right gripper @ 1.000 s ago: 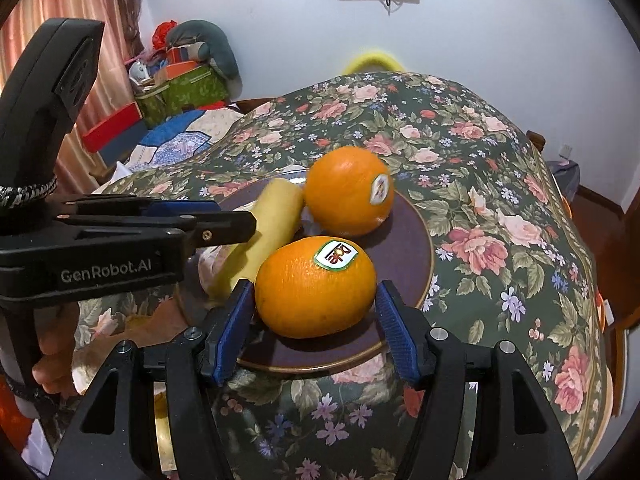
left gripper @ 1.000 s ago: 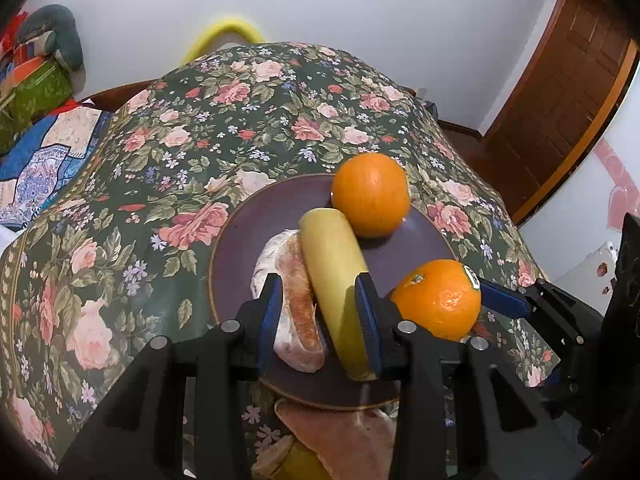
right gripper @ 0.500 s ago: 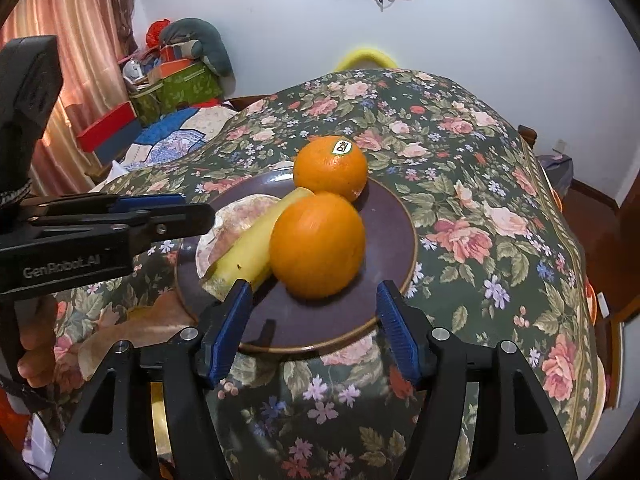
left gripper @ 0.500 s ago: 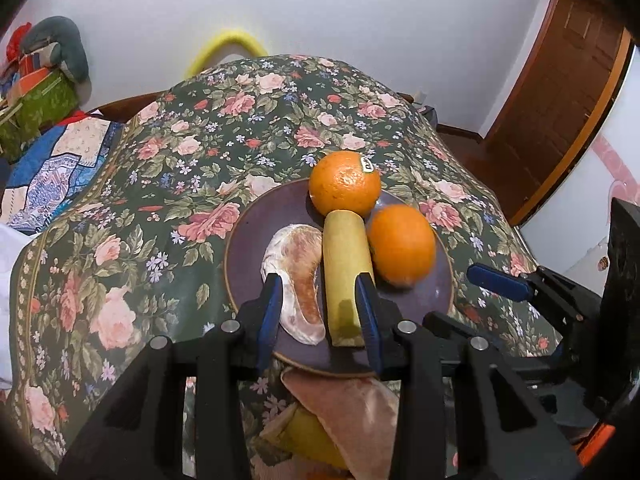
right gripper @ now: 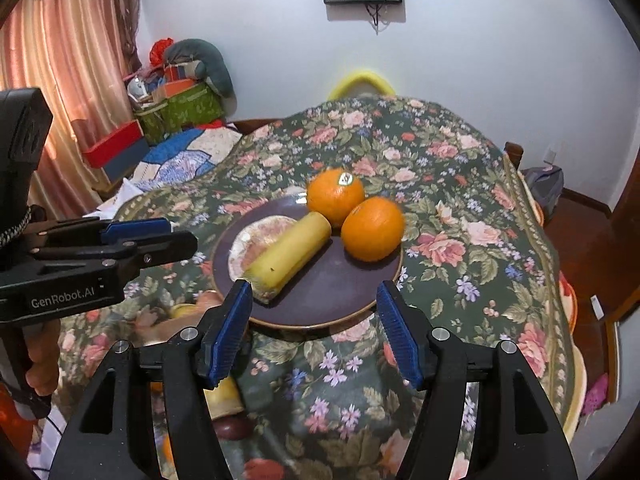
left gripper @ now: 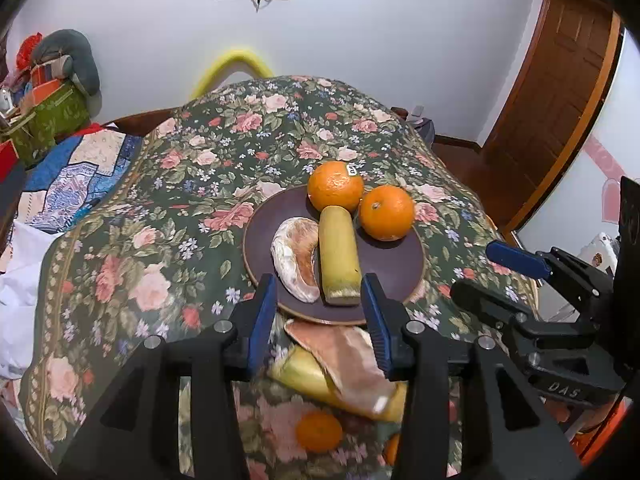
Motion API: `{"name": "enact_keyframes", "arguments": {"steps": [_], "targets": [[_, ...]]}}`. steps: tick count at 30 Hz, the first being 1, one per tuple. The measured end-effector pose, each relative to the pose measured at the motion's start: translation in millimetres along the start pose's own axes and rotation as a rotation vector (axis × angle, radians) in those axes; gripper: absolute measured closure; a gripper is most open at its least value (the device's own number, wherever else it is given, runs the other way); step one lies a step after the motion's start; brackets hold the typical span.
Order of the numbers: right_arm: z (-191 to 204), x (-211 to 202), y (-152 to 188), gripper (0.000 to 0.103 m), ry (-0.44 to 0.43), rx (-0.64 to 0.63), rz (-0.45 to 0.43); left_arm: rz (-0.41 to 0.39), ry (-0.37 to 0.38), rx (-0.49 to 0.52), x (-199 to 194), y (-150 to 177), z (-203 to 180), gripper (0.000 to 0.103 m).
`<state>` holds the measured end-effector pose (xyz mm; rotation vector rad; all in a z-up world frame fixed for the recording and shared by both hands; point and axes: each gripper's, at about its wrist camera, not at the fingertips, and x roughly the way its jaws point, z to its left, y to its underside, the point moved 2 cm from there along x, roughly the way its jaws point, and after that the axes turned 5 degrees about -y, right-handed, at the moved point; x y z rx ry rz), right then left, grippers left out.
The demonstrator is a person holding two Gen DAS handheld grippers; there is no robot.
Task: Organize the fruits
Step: 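Withdraw both tools from the plate, then grasp a small mandarin with the left tool while the right tool grasps a pomelo segment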
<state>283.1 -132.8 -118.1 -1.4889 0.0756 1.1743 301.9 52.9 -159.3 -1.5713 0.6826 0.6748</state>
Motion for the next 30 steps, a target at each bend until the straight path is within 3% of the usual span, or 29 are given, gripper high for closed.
{"name": "enact_keyframes", "arguments": {"steps": [5, 9, 25, 30], "targets": [[11, -20, 3, 0.038, 0.002, -0.003, -0.023, -0.036, -0.011, 0.011, -29, 11, -3, 0.044], [22, -30, 8, 0.037, -0.004, -0.012, -0.028, -0.037, -0.019, 0.021, -41, 24, -3, 0.041], [41, -32, 38, 0.034, 0.000, -0.015, 0.012, 0.065, -0.061, 0.029, -25, 85, -1, 0.041], [40, -27, 40, 0.034, -0.008, -0.005, 0.020, 0.108, -0.043, 0.011, -8, 96, 1, 0.052]]}}
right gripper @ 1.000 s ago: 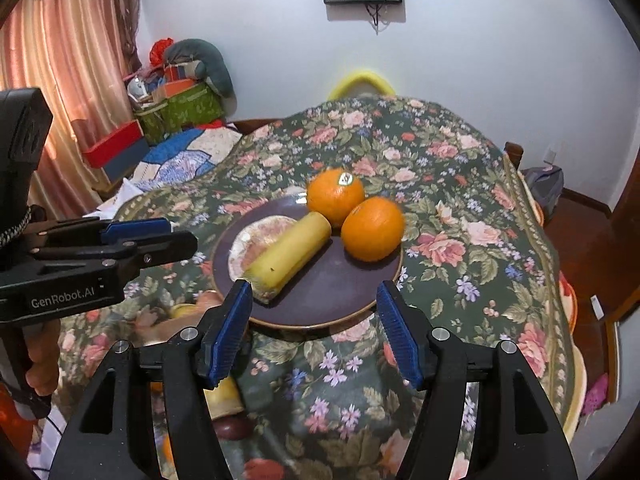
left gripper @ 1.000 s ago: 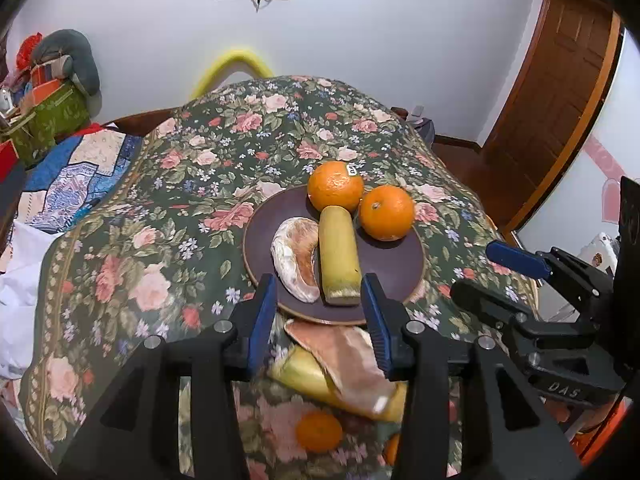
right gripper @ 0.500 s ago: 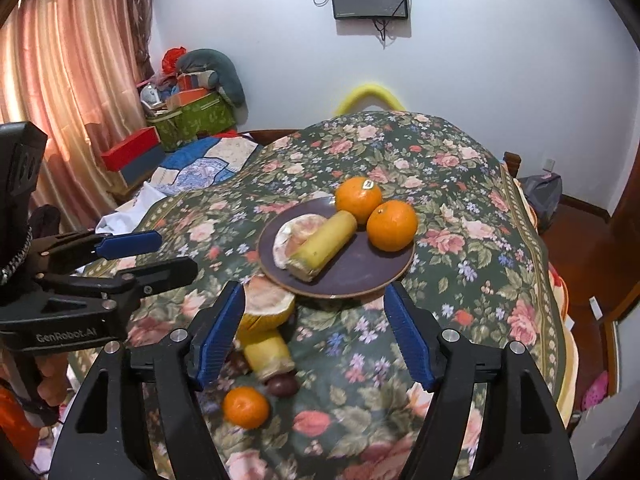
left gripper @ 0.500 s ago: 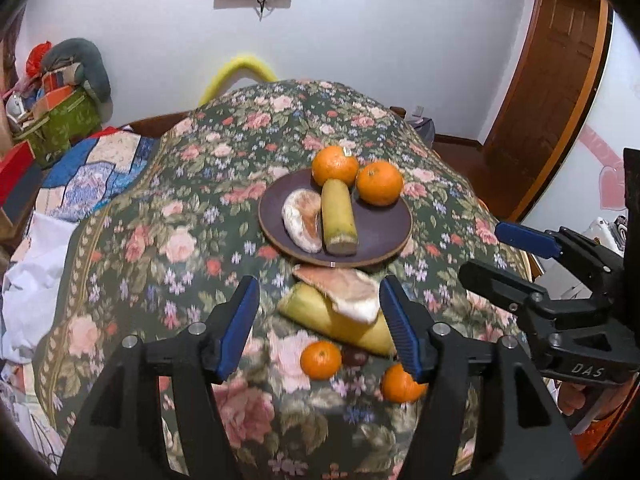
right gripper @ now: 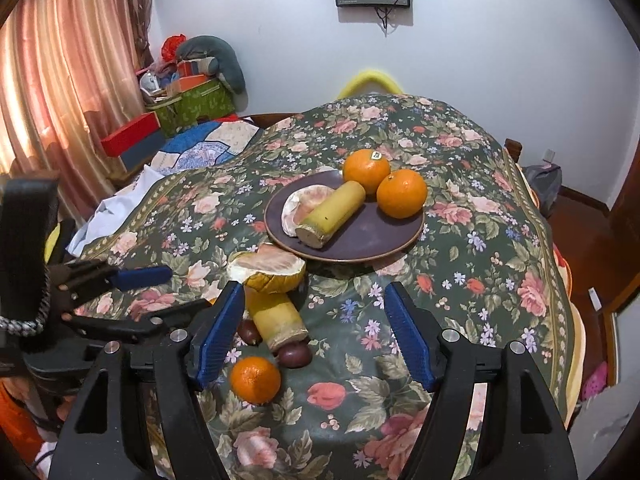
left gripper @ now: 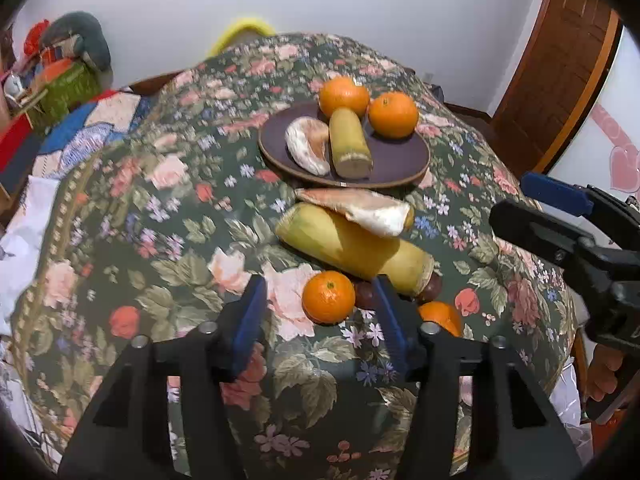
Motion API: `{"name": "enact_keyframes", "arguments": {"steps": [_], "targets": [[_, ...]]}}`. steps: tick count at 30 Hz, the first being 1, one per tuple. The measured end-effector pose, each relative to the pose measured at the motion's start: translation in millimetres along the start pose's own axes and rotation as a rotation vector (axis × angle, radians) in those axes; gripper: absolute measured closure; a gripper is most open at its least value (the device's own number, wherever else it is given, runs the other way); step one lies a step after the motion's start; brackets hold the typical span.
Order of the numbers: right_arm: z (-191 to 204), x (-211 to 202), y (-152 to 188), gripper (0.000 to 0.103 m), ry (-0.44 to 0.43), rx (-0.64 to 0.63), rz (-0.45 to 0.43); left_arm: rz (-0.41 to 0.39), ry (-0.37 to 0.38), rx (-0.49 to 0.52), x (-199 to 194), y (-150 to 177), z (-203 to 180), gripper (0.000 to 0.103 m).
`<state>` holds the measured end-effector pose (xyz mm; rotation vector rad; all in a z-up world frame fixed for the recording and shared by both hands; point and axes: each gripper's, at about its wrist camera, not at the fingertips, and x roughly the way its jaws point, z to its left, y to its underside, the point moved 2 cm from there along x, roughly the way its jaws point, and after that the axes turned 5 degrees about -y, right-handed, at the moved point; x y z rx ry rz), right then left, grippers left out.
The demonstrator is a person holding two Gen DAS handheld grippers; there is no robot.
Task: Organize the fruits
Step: 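Grasp a small mandarin with the left tool while the right tool grasps a pomelo segment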
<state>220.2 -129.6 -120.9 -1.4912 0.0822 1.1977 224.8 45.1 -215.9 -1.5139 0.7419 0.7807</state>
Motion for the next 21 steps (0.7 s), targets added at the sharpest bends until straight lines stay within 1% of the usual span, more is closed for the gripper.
{"name": "enact_keyframes", "arguments": {"steps": [1, 3, 4, 5, 6, 8, 10, 12, 17, 21], "targets": [[0, 1, 0, 0.034, -0.001, 0.001, 0.002, 0.009, 0.006, 0.001, 4, 1, 0, 0.053], [-1, 4, 2, 0.034, -0.004, 0.003, 0.008, 0.021, 0.006, 0.005, 10, 3, -2, 0.060], [-1, 5, 2, 0.034, -0.005, 0.004, 0.010, 0.030, 0.007, 0.004, 13, 4, -2, 0.061], [-1, 6, 3, 0.034, -0.007, 0.006, 0.014, 0.038, 0.010, 0.002, 16, 5, -1, 0.065], [-2, 7, 4, 0.034, -0.009, 0.009, 0.017, 0.044, 0.017, -0.002, 19, 5, -1, 0.066], [-2, 9, 6, 0.034, -0.014, 0.012, 0.021, 0.049, 0.040, -0.010, 21, 5, -1, 0.066], [-2, 11, 8, 0.034, -0.018, 0.015, 0.026, 0.047, 0.047, -0.010, 23, 5, -2, 0.067], [-2, 12, 9, 0.034, -0.019, 0.014, 0.032, 0.051, 0.062, -0.011, 25, 5, -3, 0.070], [0, 13, 10, 0.034, -0.024, 0.013, 0.036, 0.040, 0.054, -0.009, 25, 4, -5, 0.071], [3, 15, 9, 0.034, -0.028, 0.009, 0.038, 0.010, 0.005, -0.006, 16, 3, 1, 0.072]]}}
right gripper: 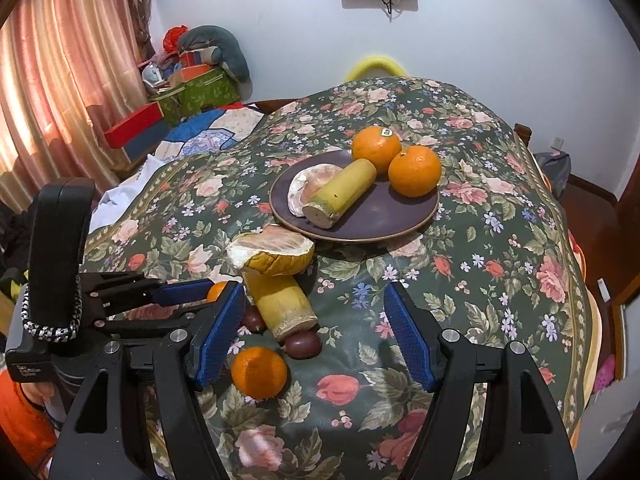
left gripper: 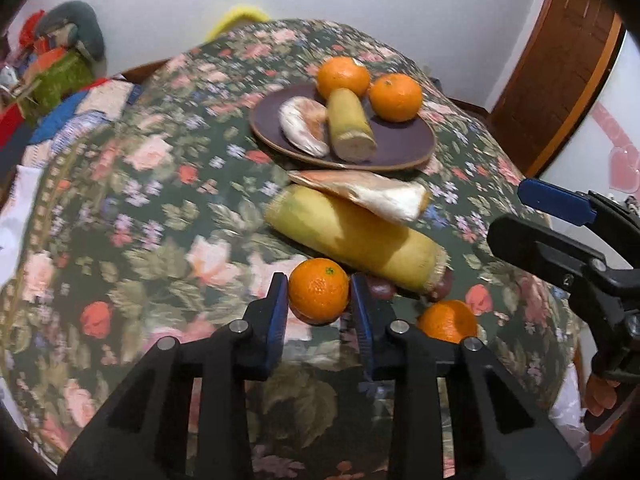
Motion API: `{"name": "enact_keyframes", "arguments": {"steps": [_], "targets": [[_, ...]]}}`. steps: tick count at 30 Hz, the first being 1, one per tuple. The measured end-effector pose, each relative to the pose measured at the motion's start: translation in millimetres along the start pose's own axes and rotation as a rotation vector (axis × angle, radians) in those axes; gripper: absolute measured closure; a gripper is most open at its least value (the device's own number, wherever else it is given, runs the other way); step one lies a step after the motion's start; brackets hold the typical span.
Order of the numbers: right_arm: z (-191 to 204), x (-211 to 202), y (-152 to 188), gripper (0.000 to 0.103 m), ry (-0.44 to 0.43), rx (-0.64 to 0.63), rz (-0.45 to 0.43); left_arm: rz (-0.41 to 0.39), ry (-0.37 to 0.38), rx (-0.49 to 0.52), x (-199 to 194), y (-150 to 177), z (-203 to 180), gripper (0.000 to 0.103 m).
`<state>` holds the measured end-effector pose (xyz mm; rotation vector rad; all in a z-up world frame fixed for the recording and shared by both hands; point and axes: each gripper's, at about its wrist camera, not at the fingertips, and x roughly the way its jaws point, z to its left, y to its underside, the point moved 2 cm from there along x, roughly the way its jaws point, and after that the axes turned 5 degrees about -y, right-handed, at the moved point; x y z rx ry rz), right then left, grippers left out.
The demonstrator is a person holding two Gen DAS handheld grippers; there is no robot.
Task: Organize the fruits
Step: 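Grasp a small mandarin with the left tool while the right tool grasps a pomelo segment, then lift the mandarin with the left tool while the right tool lifts the pomelo segment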
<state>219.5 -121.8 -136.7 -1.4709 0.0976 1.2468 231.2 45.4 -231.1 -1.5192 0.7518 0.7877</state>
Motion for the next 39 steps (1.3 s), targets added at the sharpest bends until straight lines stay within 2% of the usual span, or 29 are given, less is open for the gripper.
{"name": "enact_keyframes", "arguments": {"steps": [7, 13, 23, 24, 27, 39], "targets": [[7, 10, -5, 0.034, -0.012, -0.009, 0.007, -0.076, -0.019, -0.041, -24, -10, 26, 0.072], [16, 29, -12, 0.034, -0.023, -0.015, 0.024, -0.108, -0.041, -0.044, -28, -16, 38, 0.072], [22, 64, -16, 0.034, -0.032, -0.022, 0.068, -0.081, -0.036, -0.050, -8, -14, 44, 0.072], [21, 66, -16, 0.035, -0.034, -0.019, 0.071, -0.076, -0.031, -0.052, -6, -14, 44, 0.072], [18, 69, -16, 0.049, -0.036, -0.013, 0.077, -0.076, -0.031, -0.053, -3, -14, 43, 0.072], [-1, 54, -9, 0.059, -0.050, 0.008, 0.030, -0.084, -0.026, -0.038, -3, -22, 29, 0.072]]}}
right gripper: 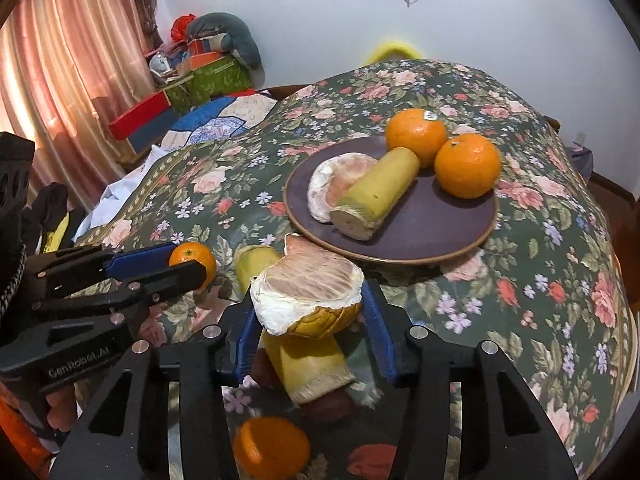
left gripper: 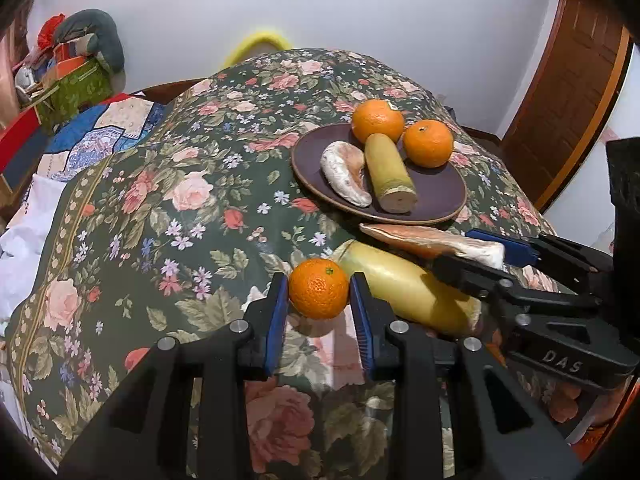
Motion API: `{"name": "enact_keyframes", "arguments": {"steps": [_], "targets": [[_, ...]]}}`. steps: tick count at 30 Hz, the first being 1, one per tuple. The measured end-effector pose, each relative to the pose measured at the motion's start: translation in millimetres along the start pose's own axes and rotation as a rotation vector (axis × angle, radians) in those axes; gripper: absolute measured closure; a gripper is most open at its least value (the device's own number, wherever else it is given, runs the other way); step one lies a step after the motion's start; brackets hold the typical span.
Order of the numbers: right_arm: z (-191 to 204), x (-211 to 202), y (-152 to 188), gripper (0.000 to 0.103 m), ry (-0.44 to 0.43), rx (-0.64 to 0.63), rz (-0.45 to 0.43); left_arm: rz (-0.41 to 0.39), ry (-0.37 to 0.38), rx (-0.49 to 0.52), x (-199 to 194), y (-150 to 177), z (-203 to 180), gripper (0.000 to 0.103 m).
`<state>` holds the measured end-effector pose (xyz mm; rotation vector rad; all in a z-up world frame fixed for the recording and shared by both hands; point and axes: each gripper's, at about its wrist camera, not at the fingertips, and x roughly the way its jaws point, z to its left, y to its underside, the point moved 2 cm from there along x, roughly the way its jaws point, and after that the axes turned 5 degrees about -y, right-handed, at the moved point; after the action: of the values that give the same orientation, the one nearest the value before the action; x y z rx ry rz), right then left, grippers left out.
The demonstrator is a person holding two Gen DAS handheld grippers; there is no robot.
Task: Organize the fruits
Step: 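Lift the mandarin with the left tool while the right tool lifts the pomelo segment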
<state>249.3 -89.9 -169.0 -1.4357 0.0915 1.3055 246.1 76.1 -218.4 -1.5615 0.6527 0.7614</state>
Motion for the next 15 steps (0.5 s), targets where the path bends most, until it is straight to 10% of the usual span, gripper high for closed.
{"name": "enact_keyframes", "arguments": {"steps": [15], "targets": [[-39, -52, -4, 0.076, 0.042, 0.055, -0.109, -0.037, 0.033, 0.037, -8, -17, -33, 0.072]]}}
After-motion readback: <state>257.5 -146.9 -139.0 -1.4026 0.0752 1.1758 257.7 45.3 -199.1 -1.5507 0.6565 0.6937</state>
